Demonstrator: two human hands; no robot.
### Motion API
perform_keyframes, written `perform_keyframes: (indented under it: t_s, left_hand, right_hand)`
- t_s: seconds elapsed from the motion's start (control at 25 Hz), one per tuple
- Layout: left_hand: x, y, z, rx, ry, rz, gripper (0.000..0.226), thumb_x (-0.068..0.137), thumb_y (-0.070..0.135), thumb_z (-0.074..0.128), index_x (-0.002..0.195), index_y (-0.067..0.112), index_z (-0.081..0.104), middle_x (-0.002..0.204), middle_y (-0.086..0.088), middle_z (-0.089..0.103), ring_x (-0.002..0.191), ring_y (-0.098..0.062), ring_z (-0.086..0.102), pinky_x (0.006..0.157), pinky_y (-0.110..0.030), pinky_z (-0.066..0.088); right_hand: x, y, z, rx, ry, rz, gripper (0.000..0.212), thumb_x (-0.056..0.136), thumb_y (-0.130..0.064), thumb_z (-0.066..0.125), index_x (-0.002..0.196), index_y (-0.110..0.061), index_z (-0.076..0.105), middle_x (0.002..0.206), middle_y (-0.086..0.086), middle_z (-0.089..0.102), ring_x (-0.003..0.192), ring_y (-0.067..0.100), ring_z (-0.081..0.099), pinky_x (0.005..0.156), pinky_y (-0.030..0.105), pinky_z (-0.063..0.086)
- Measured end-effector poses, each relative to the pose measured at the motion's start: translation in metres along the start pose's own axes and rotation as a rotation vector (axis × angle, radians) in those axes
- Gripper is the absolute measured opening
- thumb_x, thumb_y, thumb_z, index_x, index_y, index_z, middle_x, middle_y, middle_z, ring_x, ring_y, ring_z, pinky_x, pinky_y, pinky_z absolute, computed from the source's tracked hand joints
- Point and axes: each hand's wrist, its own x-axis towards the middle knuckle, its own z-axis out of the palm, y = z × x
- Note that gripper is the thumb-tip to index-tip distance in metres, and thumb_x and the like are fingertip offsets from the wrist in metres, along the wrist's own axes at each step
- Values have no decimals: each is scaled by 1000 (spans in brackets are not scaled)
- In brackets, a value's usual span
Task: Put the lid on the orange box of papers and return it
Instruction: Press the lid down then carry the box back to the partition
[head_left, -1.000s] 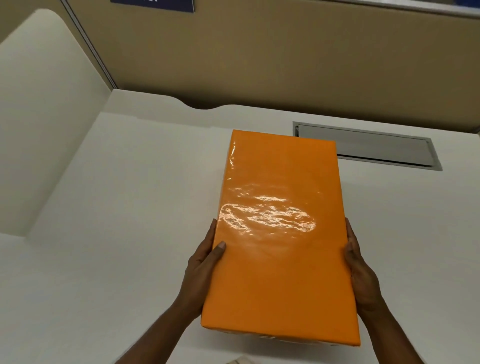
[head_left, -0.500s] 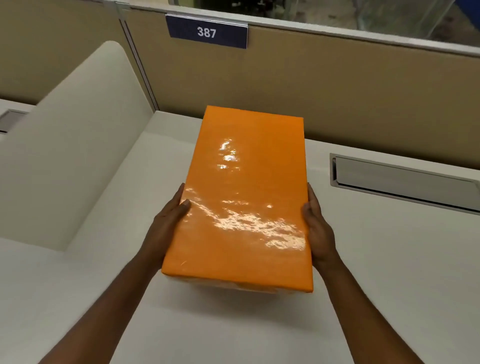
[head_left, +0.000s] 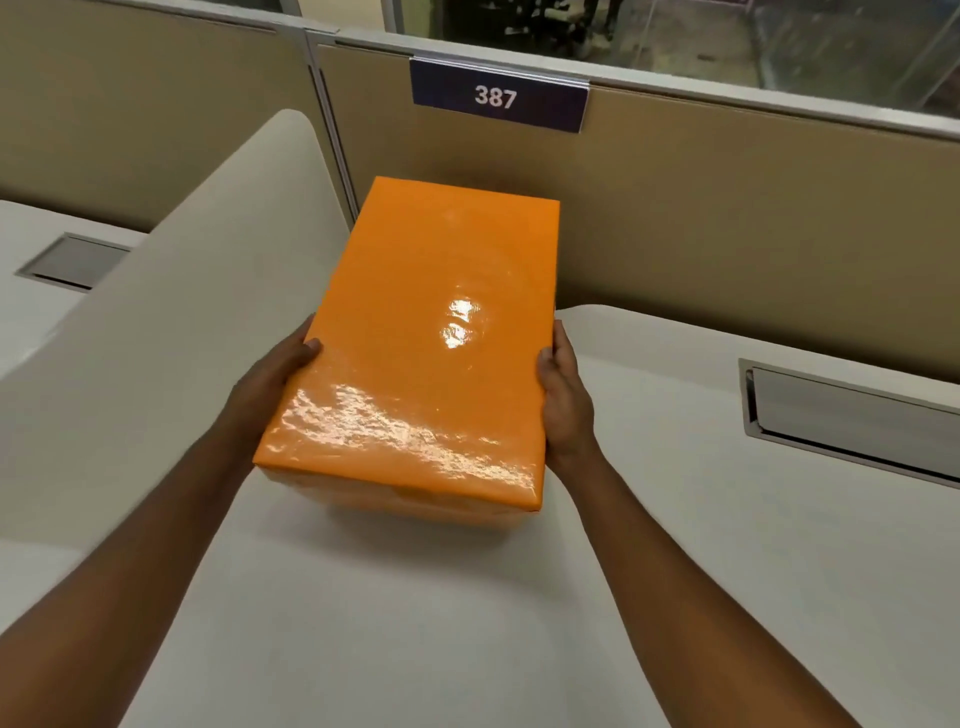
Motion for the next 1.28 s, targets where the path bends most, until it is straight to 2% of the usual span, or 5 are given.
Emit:
perform_keyframes:
  t_s: [0.44, 0.64, 0.84, 1.04, 1.28]
  left_hand:
    - [51, 14, -54, -134, 66, -60, 38, 96, 43, 44, 131, 35, 56, 121, 2, 69, 100, -20, 70, 72, -33, 60]
    - [59, 15, -73, 1, 143, -109, 41, 92, 48, 50, 130, 35, 56, 133, -4, 62, 116, -27, 61, 87, -41, 52]
    - [61, 27, -80, 437, 381, 8, 38, 89, 49, 54, 124, 35, 62, 126, 4, 63, 101, -11, 62, 79, -25, 45]
    - [71, 28, -73, 1136, 533, 276, 39, 96, 36, 47, 119, 9, 65, 118, -19, 68, 106, -38, 62, 88, -44, 46]
    - [75, 35, -76, 1318, 590, 440, 36, 97, 28, 48, 100, -1, 71, 91, -24, 72, 81, -38, 64, 73, -43, 49]
  right_hand:
    - [50, 15, 56, -41, 29, 7, 50, 96, -42, 39, 144, -38, 23, 141, -2, 45, 116, 21, 56, 92, 49, 52]
    - [56, 24, 73, -42, 49, 5, 49, 97, -40, 39, 144, -36, 23, 139, -3, 45, 115, 20, 56, 88, 42, 54]
    - [61, 33, 88, -69, 90, -1, 50, 98, -38, 36, 145, -35, 20, 140, -4, 43, 114, 17, 55, 83, 33, 53]
    - [71, 32, 99, -95, 124, 8, 51, 99, -38, 35, 146, -33, 18, 144, 0, 40, 117, 21, 52, 86, 36, 51]
    - [74, 32, 109, -114, 166, 13, 51, 99, -37, 35, 146, -31, 18, 147, 2, 37, 122, 25, 49, 98, 50, 47]
